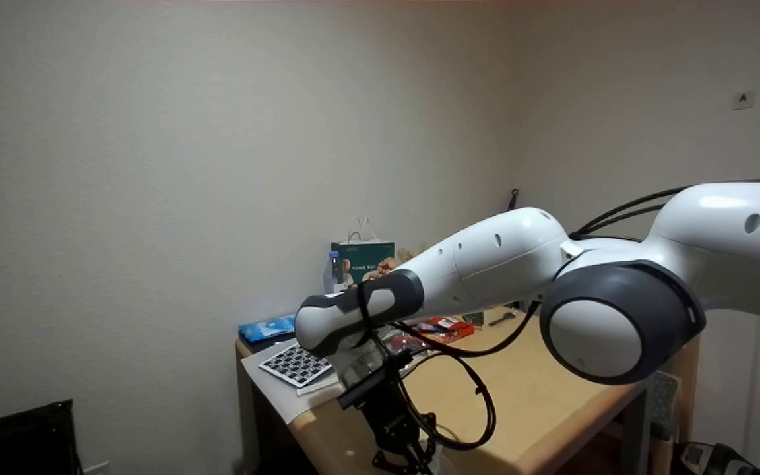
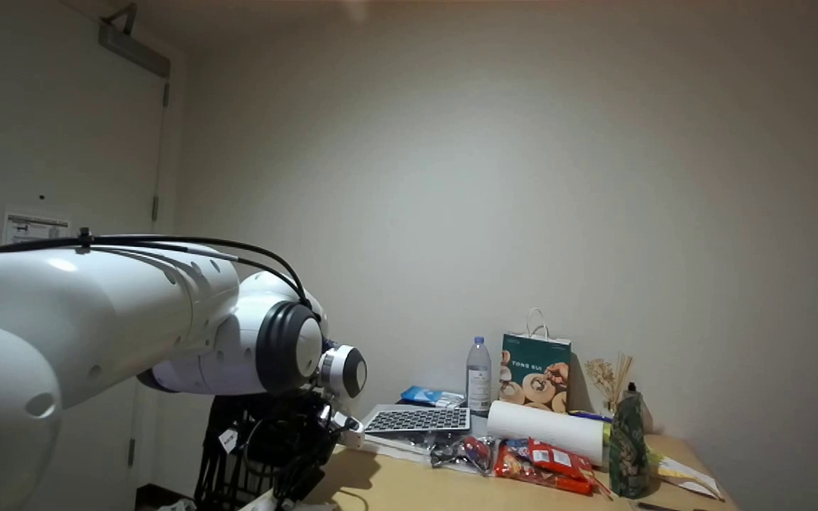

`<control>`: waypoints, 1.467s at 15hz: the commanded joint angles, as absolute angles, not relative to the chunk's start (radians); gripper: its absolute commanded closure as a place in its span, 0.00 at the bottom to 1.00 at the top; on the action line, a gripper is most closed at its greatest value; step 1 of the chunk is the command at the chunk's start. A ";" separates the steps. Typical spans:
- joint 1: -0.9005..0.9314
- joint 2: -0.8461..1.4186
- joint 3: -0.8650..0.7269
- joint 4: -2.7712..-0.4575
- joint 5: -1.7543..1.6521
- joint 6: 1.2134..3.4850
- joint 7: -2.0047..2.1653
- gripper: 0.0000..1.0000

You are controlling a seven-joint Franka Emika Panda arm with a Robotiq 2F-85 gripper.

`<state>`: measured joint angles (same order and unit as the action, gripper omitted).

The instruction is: Use the cloth to wipe the counter

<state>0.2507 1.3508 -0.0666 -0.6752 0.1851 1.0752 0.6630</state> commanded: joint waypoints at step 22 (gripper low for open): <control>-0.084 1.262 -0.160 -0.908 0.480 1.256 0.959 1.00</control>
<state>-0.0364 1.3067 -0.1346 -0.7863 0.4352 1.1458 0.9235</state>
